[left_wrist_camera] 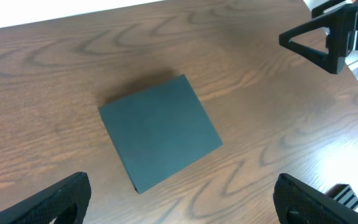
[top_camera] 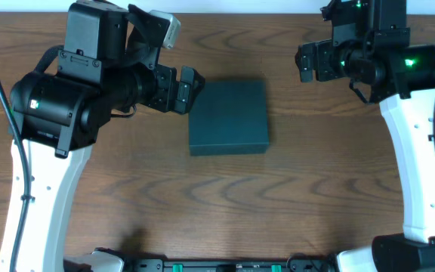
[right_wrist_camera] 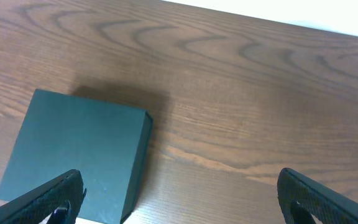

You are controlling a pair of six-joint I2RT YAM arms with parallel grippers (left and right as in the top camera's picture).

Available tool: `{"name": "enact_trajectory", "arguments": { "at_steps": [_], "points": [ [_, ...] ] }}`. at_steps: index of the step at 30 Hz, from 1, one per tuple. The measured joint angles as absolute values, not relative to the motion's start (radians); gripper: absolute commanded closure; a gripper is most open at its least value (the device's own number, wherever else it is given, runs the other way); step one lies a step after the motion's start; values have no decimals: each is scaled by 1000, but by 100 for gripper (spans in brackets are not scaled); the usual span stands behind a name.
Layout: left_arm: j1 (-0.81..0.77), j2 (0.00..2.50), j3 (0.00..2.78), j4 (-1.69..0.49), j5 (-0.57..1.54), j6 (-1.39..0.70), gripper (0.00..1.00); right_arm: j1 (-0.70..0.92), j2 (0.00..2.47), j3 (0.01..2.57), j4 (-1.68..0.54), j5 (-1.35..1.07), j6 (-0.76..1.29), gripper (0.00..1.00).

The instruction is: Pack container

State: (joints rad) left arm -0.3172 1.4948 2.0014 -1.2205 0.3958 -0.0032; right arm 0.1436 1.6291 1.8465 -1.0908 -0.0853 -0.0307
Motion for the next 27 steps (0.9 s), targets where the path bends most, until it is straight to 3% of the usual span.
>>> {"name": "enact_trajectory", "arguments": {
  "at_steps": [11, 18, 27],
  "points": [
    [-317, 1497, 2001, -1229, 389, -3, 5, 144, 1629, 1847, -1091, -85, -31, 1],
    [-317, 1472, 2000, -1364, 347, -4, 5, 144, 1629, 1847, -1091, -85, -31, 1],
    [-220, 1092, 1750, -1214, 152, -4, 5, 144, 1629, 1847, -1091, -84, -31, 1]
  ]
}}
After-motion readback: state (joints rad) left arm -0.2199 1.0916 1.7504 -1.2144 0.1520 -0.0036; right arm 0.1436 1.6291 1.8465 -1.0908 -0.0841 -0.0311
